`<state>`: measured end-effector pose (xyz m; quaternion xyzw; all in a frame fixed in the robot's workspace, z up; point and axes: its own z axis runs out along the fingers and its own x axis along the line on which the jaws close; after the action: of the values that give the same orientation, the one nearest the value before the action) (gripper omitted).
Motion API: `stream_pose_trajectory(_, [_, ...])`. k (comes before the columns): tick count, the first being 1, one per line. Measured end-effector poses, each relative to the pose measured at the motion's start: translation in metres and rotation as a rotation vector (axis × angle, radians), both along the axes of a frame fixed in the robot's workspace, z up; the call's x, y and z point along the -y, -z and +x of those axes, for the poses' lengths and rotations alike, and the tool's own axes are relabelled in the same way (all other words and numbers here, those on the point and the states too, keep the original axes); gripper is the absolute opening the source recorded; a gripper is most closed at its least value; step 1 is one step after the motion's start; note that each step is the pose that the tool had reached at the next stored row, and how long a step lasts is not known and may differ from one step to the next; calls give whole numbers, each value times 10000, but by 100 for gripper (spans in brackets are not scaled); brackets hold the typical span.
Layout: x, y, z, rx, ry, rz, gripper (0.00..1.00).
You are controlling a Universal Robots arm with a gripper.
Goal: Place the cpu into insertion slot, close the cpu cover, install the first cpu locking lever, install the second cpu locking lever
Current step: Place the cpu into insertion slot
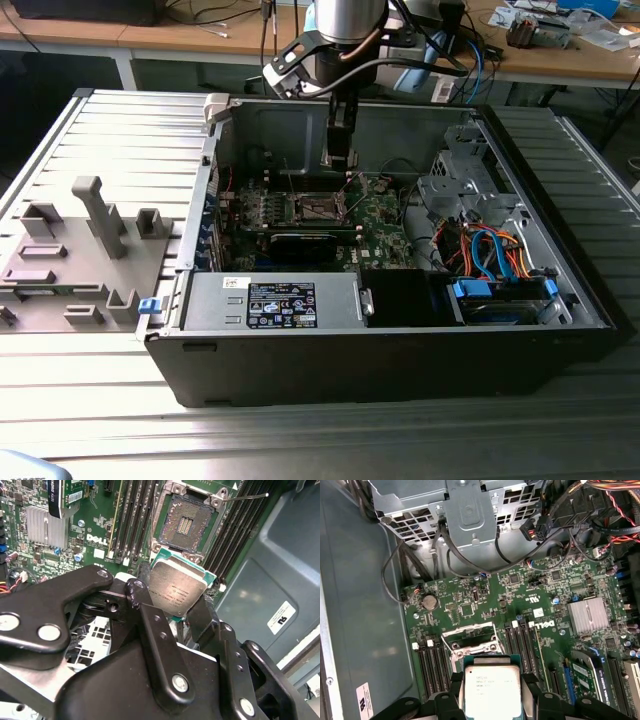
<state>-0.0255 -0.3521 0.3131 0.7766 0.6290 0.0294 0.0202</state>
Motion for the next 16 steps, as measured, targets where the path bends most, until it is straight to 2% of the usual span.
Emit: stream_pose_trajectory(16, [0,6,0,0,387,0,55])
